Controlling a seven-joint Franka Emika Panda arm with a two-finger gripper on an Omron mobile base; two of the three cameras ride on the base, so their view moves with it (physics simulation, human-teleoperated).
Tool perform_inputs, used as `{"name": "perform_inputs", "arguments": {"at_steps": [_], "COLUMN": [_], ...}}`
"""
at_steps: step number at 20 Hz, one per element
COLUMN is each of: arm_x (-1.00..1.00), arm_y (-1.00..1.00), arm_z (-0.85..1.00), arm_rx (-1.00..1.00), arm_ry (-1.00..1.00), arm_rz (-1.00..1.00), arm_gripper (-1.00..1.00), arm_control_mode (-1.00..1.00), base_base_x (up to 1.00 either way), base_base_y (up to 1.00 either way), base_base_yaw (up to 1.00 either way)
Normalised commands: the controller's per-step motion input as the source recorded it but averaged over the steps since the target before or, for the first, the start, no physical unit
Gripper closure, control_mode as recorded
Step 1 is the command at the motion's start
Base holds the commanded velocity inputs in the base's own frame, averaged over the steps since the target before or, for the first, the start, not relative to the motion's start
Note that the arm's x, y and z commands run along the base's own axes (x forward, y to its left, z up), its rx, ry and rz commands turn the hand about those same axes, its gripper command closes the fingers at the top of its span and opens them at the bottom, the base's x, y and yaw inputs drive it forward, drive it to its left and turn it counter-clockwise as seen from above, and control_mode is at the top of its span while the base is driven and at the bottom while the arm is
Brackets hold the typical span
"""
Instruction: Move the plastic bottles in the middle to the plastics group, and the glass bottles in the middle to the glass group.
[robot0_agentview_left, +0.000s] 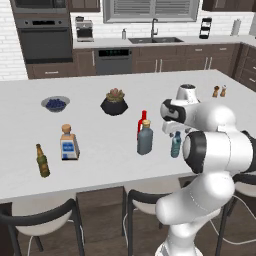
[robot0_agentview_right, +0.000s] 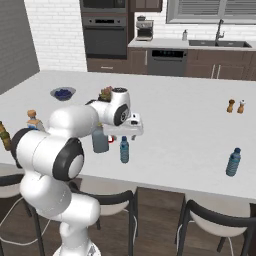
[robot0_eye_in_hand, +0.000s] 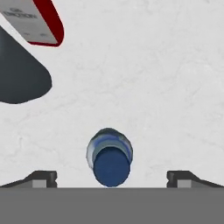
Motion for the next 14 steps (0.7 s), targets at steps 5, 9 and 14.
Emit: {"name": "perform_inputs", "arguments": {"at_steps": [5, 9, 14], "arm_x": [0.04, 0.0, 0.0], "arm_y": [0.0, 0.0, 0.0], "arm_z": [-0.17, -0.14, -0.18], "arm_rx": [0.0, 0.0, 0.0], "arm_ry": [0.0, 0.0, 0.0], "arm_rz": [0.0, 0.0, 0.0], "arm_gripper": [-1.0, -1.0, -1.0], "arm_control_mode": [-1.0, -1.0, -1.0], "base_base_x": [0.0, 0.0, 0.0], "base_base_y": [0.0, 0.0, 0.0], "base_base_yaw": [0.0, 0.0, 0.0]}}
